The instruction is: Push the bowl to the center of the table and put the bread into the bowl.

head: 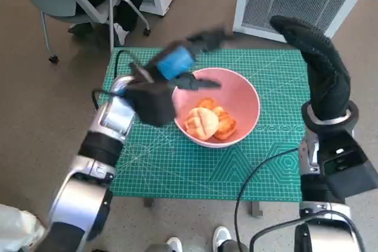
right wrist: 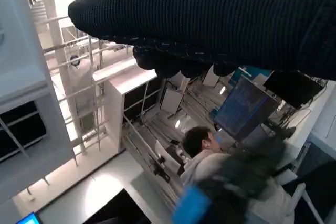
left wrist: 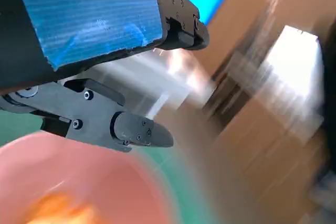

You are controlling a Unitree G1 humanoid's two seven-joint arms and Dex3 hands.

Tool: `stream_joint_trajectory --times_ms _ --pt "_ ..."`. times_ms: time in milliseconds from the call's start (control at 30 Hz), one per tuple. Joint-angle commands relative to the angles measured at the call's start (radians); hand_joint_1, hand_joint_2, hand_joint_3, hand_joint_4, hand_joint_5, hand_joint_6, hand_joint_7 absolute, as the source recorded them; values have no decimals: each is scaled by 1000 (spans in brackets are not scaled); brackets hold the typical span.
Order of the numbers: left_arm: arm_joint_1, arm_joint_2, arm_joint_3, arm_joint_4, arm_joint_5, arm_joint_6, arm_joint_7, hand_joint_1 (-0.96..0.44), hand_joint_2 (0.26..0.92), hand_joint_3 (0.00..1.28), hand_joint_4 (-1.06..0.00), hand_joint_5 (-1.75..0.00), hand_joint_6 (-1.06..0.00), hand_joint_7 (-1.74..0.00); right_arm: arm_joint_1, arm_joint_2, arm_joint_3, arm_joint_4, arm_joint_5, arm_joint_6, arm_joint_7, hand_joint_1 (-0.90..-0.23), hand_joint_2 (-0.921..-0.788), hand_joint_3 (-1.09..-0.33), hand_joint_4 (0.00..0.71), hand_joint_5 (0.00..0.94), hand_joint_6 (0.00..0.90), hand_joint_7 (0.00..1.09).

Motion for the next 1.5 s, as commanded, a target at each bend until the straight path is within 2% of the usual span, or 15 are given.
stream_joint_trajectory --times_ms 33,200,367,500,667,1033,1500 --pt "81 -57 88 -72 -139 -45 18 -381 921 209 -278 -42 -334 -128 17 6 5 -16 -39 23 -29 -561 -921 -753 279 1 264 160" --pt "149 -105 128 -187 -233 -46 23 -371 921 261 -298 -35 -335 -122 12 9 11 -43 -51 47 -49 -564 -921 -752 279 1 267 163" --pt "208 -130 148 -291 -290 -30 22 -349 921 302 -311 -20 -334 -165 2 11 20 -66 -41 74 -52 -559 -921 -752 277 0 267 164" --pt "239 -140 157 -341 -306 -30 23 -346 921 331 -320 -5 -189 -460 -12 17 24 -71 -29 93 -47 -555 -921 -753 274 0 265 163" --pt "259 -146 158 -378 -317 -19 15 -346 921 349 -320 -1 -121 -588 -28 28 27 -76 -21 111 -45 -554 -921 -755 271 0 265 165" --pt "279 -150 158 -411 -262 -58 46 -428 921 452 -294 0 -82 -647 -42 48 37 -78 -13 138 -39 -545 -921 -756 269 0 259 167" --pt "264 -142 154 -380 -222 -118 57 -452 921 482 -294 -1 -67 -649 -34 39 36 -91 -7 140 -28 -539 -921 -757 269 0 243 163"
